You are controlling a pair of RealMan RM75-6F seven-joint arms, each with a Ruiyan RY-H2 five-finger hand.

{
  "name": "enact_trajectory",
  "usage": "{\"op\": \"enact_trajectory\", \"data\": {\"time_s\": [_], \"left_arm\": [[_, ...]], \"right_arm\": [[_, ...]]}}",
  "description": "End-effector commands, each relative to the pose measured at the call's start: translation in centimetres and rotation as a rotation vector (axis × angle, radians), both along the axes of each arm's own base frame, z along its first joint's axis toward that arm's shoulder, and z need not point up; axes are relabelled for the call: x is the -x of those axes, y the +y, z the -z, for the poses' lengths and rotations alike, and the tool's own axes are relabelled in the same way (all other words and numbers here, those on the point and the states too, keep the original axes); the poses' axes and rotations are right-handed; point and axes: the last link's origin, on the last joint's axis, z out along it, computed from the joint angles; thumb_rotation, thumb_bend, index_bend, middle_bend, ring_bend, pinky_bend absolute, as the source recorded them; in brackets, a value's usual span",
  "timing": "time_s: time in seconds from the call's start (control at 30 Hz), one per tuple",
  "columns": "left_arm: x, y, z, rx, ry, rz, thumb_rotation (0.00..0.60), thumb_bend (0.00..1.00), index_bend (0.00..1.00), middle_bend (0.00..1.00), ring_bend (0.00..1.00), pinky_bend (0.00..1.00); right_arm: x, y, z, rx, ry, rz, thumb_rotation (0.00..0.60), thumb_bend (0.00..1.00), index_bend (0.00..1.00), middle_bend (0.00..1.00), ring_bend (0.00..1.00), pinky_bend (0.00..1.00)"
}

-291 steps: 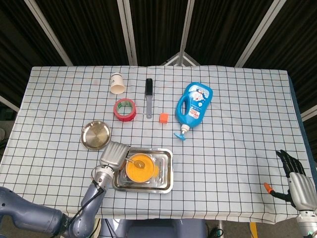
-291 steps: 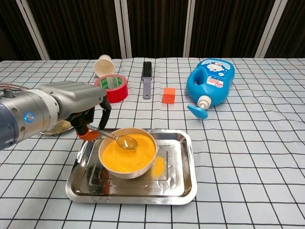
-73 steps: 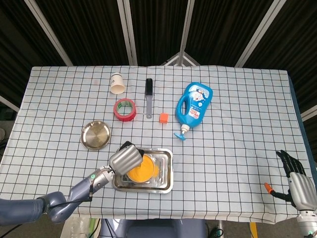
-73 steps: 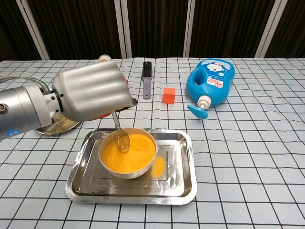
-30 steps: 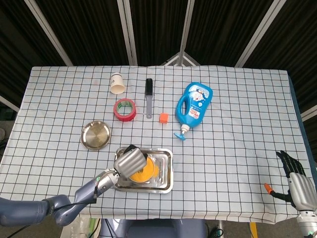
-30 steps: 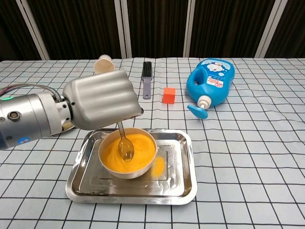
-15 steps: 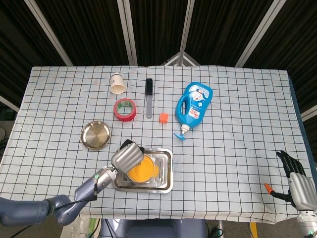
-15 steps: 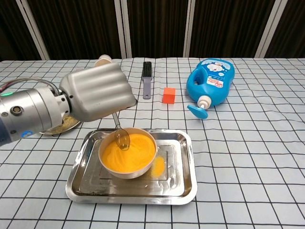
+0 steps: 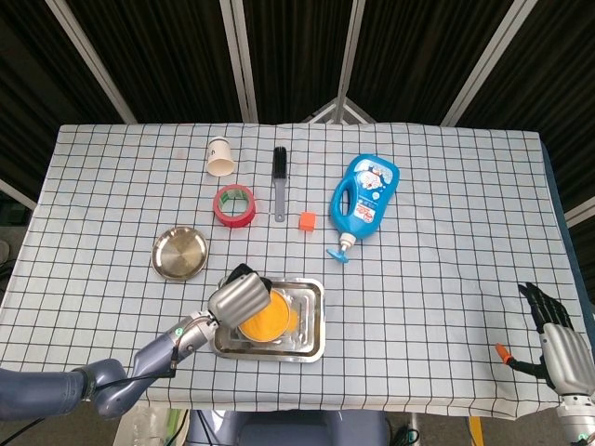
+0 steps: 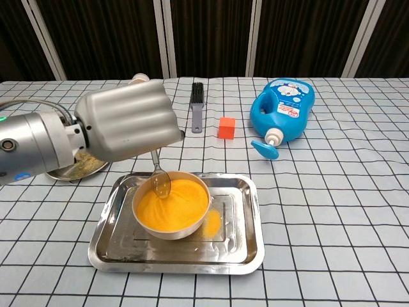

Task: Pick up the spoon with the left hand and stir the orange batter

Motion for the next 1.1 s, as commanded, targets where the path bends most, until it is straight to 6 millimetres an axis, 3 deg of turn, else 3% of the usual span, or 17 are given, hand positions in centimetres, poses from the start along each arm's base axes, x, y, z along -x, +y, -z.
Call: {"op": "enact_trajectory", "data": {"time_s": [0.03, 0.37, 0.77, 1.1], "left_arm": [[0.0, 0.0, 0.4, -0.016, 0.052, 0.047, 0.600, 0.73, 0.82, 1.00, 1.00, 1.00], [-0.4, 0.1, 0.9, -0.032, 0.088, 0.074, 0.600, 0.73, 0.82, 1.00, 1.00, 1.00], [-0.7, -1.4, 2.2, 0.025, 0.031, 0.024, 0.600, 0.73, 0.82, 1.00, 1.00, 1.00], [-1.7, -2.4, 1.6, 0.055, -0.041, 0.013, 0.600, 0.73, 0.82, 1.00, 1.00, 1.00]], "right_arm": [[0.0, 0.0, 0.0, -0.001, -0.001, 0.000, 0.600, 0.31, 0.00, 0.00, 0.00, 0.00], [0.0, 0.0, 0.0, -0.005, -0.004, 0.003, 0.600, 0.31, 0.00, 0.00, 0.00, 0.00], [0.0, 0.0, 0.0, -0.004, -0.003, 0.002, 0.600, 0.31, 0.00, 0.00, 0.00, 0.00], [0.0, 0.1, -0.1, -0.001, -0.003, 0.001, 0.600, 0.31, 0.00, 0.00, 0.00, 0.00]]}}
